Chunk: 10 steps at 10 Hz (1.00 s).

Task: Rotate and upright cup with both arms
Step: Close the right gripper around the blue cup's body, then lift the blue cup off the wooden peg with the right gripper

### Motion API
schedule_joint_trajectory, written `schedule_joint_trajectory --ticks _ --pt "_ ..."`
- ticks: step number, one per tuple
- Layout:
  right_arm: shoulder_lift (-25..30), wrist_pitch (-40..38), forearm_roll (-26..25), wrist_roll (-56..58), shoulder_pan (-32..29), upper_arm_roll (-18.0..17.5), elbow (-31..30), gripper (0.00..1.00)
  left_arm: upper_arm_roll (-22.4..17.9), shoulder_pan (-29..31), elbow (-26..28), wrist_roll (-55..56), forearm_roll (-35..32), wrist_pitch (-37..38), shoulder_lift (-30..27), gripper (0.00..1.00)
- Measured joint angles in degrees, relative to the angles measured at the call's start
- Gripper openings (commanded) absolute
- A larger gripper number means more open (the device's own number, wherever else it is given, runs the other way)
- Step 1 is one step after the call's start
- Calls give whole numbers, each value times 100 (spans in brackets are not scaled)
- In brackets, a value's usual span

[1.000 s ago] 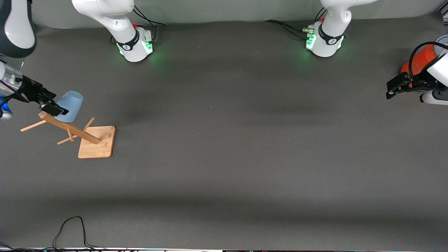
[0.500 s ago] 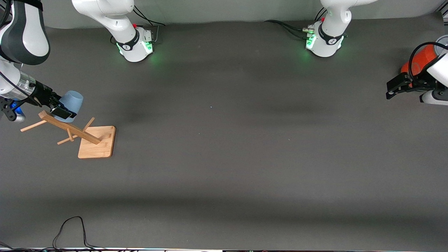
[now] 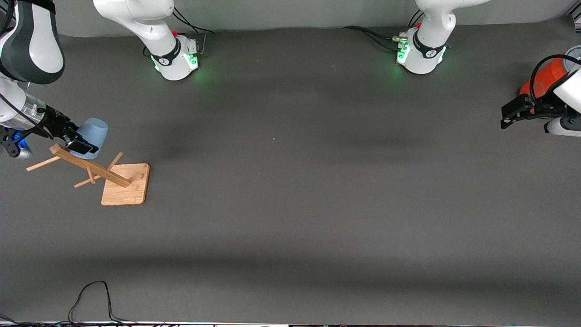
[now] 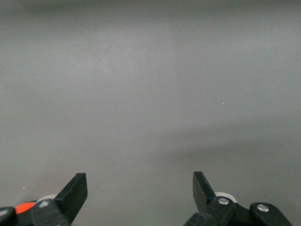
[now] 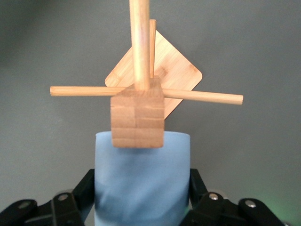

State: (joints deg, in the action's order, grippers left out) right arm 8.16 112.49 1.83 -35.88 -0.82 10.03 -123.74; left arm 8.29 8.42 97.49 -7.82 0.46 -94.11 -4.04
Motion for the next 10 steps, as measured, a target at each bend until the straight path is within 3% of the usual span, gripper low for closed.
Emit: schedule_joint_trajectory --ticks 6,10 --pt "721 -820 0 -300 236 -42 5 48 -4 2 1 0 0 0 6 100" --pt "1439 -1512 4 -2042 1359 -85 -1 48 -8 3 1 0 0 0 20 100"
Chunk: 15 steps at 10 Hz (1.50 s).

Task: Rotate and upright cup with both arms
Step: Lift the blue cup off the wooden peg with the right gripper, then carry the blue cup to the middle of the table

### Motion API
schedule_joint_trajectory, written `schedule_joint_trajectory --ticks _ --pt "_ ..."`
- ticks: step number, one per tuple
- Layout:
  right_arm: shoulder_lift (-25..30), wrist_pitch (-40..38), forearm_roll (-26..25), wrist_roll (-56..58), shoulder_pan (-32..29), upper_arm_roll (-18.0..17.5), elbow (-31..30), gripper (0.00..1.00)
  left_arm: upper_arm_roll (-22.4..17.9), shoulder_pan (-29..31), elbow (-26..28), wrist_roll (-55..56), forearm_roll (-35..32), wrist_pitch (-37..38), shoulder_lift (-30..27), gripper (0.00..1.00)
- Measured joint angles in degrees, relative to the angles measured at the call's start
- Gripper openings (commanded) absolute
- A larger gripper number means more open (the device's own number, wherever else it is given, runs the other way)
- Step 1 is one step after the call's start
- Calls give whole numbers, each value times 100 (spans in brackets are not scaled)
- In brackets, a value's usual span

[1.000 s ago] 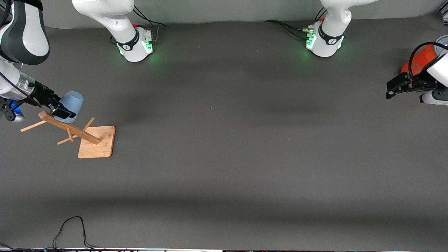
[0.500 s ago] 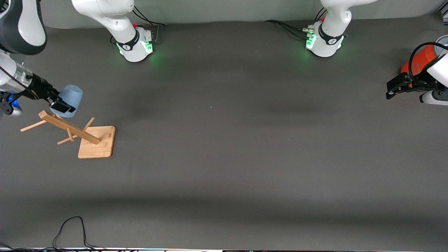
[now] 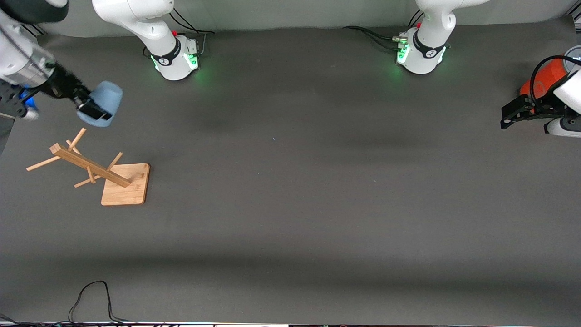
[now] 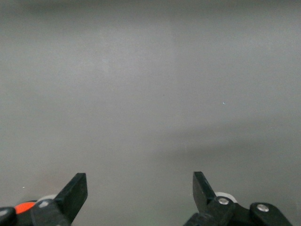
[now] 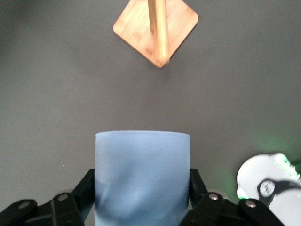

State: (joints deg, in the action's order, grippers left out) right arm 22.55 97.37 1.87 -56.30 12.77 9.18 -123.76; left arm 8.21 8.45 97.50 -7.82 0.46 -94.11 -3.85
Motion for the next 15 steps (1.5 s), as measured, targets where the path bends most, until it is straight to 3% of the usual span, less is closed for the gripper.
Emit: schedule_joint_trajectory --ticks 3,5,9,12,15 --pt "73 -2 4 -2183 1409 -28 5 48 -1 0 0 0 0 0 3 100" --pt "-218 313 3 -3830 2456 -43 130 48 -6 0 2 0 0 0 6 100" --pt "-2268 858 5 -6260 3743 -56 1502 48 -16 1 2 0 1 0 9 100" --pt "-4095 1085 4 -7547 4293 -56 2817 48 -21 3 2 0 1 0 14 100" --pt "-5490 1104 4 -8446 4603 -54 3963 48 -24 5 3 0 1 0 21 100"
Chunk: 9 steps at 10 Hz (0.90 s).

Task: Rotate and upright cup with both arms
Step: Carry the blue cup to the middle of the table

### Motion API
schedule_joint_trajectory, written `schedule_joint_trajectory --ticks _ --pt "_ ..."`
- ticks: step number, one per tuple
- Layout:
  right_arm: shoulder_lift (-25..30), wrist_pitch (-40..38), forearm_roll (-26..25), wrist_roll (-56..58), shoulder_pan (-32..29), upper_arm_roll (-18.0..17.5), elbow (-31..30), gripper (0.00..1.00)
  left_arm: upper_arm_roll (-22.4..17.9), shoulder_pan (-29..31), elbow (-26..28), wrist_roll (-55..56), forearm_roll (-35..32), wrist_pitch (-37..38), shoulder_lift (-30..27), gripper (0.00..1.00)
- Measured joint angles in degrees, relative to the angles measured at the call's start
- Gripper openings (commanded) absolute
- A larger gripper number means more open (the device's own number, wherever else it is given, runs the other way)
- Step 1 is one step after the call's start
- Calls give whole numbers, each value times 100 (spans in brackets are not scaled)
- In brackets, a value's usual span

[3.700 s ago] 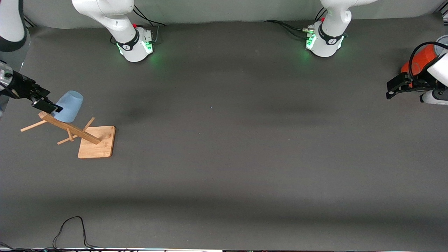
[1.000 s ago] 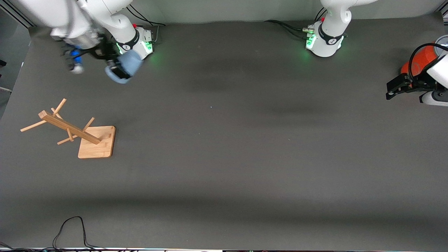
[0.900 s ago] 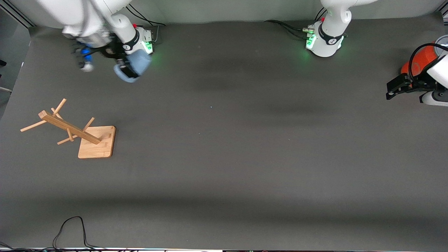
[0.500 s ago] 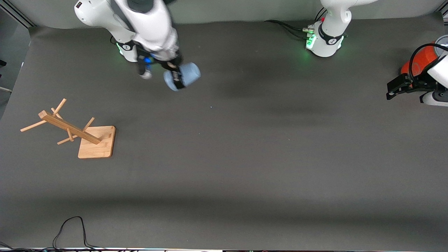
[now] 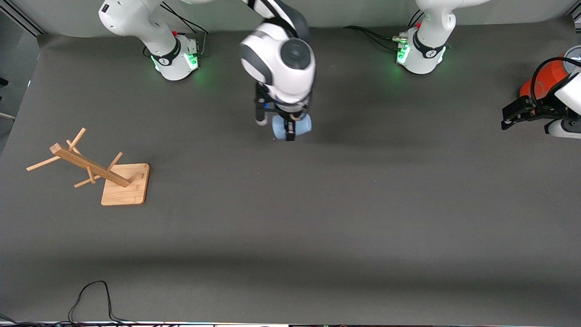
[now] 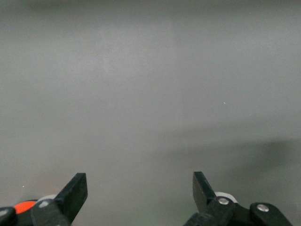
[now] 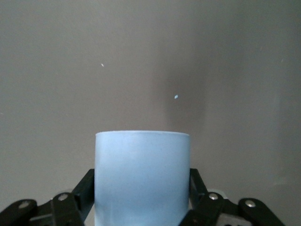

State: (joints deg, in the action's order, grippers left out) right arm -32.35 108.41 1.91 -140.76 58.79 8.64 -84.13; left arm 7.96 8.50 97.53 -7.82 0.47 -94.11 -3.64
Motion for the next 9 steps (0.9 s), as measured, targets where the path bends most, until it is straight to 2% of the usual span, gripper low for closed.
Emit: schedule_joint_trajectory --ticks 3,6,9 --pt "-1022 268 -58 -646 307 3 523 48 2 1 0 0 0 20 1 100" --pt "-1594 503 -141 -956 423 9 722 49 1 2 0 0 0 24 1 100" --pt "-1795 510 -203 -1013 424 16 863 64 0 2 0 0 0 26 8 100"
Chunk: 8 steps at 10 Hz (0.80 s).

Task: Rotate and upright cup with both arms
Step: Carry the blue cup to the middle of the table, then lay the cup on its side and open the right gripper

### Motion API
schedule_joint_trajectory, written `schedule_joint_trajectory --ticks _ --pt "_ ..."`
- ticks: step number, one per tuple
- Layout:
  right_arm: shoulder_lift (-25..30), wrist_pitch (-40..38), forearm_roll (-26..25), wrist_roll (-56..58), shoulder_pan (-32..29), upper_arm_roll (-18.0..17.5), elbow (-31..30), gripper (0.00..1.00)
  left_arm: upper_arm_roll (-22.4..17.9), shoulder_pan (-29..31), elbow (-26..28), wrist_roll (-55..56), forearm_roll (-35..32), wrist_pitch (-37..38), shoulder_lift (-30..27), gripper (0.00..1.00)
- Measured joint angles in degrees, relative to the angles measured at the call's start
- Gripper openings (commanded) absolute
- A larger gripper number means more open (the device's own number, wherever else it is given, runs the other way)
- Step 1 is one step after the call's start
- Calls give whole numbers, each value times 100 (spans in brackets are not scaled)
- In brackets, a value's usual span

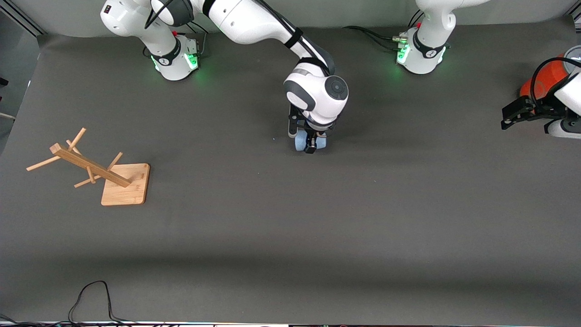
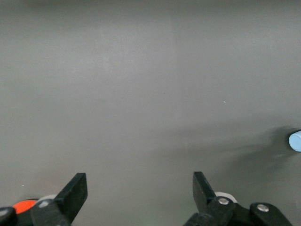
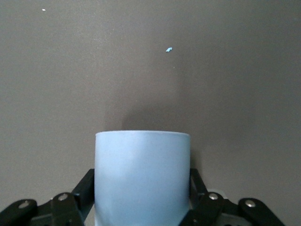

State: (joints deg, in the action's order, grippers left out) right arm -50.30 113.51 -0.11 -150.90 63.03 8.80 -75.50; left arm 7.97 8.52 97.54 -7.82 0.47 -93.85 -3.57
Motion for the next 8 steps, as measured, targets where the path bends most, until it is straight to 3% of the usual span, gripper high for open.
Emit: schedule_joint_trajectory --ticks 1,2,3,8 --pt "-4 0 -1 -4 0 1 3 74 0 0 0 0 0 3 1 100" --pt "-7 0 -2 -8 0 1 4 92 0 0 0 0 0 13 1 100" --pt "-10 1 -3 -18 0 1 6 100 1 0 0 0 0 42 1 100" --pt "-12 1 -6 -29 0 15 24 100 -20 39 0 0 0 80 61 100"
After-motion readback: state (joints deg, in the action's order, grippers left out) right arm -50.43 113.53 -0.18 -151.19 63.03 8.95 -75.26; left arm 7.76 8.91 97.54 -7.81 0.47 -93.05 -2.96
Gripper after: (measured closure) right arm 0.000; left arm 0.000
